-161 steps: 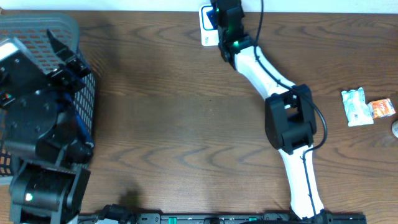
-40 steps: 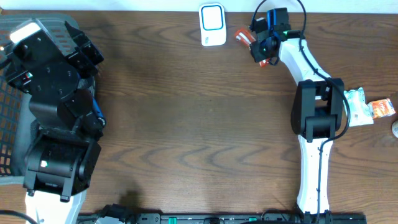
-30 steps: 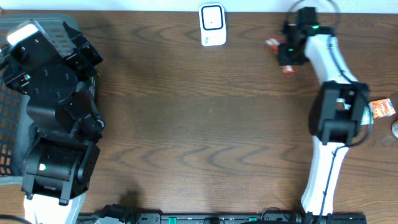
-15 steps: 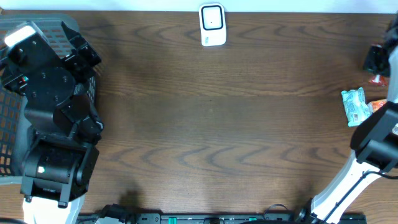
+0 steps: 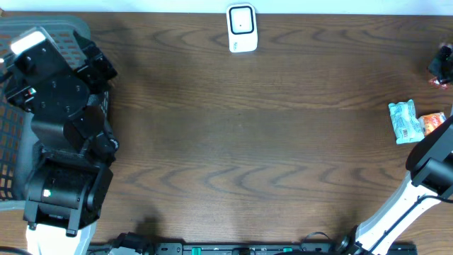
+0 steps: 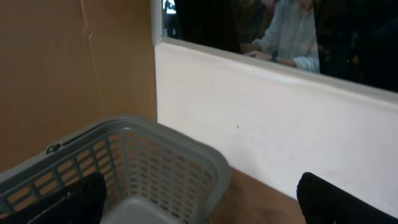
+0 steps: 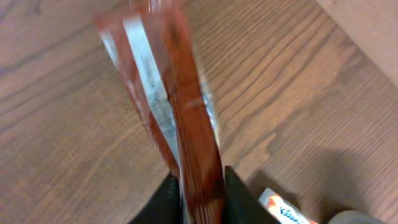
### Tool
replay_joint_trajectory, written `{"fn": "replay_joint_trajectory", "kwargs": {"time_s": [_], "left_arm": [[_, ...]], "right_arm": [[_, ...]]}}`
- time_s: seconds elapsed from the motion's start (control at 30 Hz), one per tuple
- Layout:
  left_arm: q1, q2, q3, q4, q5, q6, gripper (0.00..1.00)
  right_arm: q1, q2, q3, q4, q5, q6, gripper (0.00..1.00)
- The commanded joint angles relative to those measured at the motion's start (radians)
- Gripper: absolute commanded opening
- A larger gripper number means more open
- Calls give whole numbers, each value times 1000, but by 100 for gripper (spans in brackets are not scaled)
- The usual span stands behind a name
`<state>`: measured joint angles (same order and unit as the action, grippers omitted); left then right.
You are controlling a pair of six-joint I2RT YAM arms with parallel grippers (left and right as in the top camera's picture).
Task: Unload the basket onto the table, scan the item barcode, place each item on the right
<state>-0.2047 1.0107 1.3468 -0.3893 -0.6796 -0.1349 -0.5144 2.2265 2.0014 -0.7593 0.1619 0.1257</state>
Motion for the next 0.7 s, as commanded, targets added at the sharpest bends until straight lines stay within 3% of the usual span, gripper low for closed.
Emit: {"fn": "replay_joint_trajectory", "kwargs": {"time_s": [0.0, 0.07, 0.13, 0.17, 0.2, 0.47, 0.67], "left_arm": [[3, -7, -6, -6, -2, -9, 98], [3, -11, -6, 2, -2, -10, 98], [2, -21, -6, 14, -2, -9, 98], [3, -27, -6, 21, -2, -10, 98], [2, -37, -6, 32, -2, -10, 98], [3, -156, -6, 84, -6, -9, 98], [3, -209, -6, 84, -94, -9, 98]], "right_arm": [[0, 37, -2, -8, -10, 16, 29], [2, 24, 0, -29, -10, 16, 45], [2, 0, 0, -58, -10, 16, 75], [2, -16, 0, -72, -10, 16, 95], [2, -39, 0, -90, -10, 16, 99], [8, -359, 0, -215, -108, 16, 99], [11, -668, 0, -274, -119, 16, 99]]}}
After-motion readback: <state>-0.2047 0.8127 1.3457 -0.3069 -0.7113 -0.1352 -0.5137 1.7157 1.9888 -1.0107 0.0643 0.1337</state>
